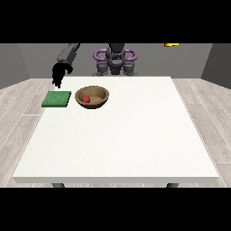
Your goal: Pick the cup and pour the ball into the bowl, then pick the bowl and place it on the pad
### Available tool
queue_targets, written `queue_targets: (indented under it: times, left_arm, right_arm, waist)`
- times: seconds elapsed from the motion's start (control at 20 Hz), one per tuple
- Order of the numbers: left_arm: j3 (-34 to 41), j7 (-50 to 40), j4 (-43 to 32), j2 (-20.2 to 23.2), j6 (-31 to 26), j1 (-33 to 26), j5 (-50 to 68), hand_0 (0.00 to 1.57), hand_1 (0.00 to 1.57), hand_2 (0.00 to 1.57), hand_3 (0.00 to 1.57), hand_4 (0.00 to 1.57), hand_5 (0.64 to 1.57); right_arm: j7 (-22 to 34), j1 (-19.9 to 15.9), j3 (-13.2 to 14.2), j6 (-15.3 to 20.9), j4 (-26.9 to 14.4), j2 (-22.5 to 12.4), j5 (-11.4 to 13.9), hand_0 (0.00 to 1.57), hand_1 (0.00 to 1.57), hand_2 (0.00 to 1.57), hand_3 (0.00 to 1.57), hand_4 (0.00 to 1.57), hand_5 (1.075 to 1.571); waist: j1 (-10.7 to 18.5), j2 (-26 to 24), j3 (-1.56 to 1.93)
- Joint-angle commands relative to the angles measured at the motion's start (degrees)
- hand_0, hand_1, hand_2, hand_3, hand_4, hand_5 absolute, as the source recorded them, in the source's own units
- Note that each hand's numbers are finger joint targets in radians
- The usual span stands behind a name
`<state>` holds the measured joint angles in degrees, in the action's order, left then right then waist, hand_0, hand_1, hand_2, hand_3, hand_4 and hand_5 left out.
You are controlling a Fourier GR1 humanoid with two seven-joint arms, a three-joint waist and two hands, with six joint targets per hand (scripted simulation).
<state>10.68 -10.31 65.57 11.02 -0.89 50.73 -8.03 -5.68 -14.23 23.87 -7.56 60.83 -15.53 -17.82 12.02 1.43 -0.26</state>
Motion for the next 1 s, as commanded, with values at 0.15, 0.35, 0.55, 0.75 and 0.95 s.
queue_targets:
  times: [0.15, 0.35, 0.55, 0.75, 0.95]
  left_arm:
    - [9.9, 2.7, 0.2, 10.8, -15.0, -0.8, 13.7, 0.00, 0.00, 0.00, 0.00, 1.05, 1.555]
    - [10.2, -2.2, 2.8, 11.1, -15.4, -1.8, 16.4, 0.00, 0.00, 0.00, 0.00, 0.99, 1.561]
    - [13.4, -1.3, 2.1, 16.8, -18.4, -3.7, 19.0, 0.00, 0.00, 0.00, 0.00, 1.00, 1.542]
    - [12.0, -3.8, 7.0, 16.3, -17.1, -5.0, 19.7, 0.00, 0.00, 0.00, 0.00, 1.01, 1.535]
    - [14.1, -2.3, 7.7, 18.9, -18.0, -5.9, 21.6, 0.00, 0.00, 0.00, 0.00, 1.02, 1.533]
  right_arm:
    - [-6.1, -2.7, 1.3, 0.5, -4.9, 1.8, -0.9, 0.00, 0.00, 0.00, 0.00, 0.74, 1.567]
    - [-11.3, -4.4, -0.1, 0.1, -12.6, 3.2, 1.1, 0.00, 0.00, 0.00, 0.00, 0.69, 1.566]
    - [-13.7, -7.6, -1.6, 0.5, -15.3, 4.5, 1.7, 0.00, 0.00, 0.00, 0.00, 0.58, 1.558]
    - [-18.9, -7.8, -1.6, 0.2, -22.6, 5.4, 2.6, 0.00, 0.00, 0.00, 0.00, 0.55, 1.558]
    - [-20.1, -11.4, 0.0, -2.7, -26.3, 0.6, 1.6, 0.00, 0.00, 0.00, 0.00, 0.51, 1.552]
  waist:
    - [1.7, 6.6, 0.27]
    - [1.3, 5.8, 0.31]
    - [-0.9, 7.2, 0.29]
    - [-0.3, 7.3, 0.33]
    - [-1.5, 11.0, 0.32]
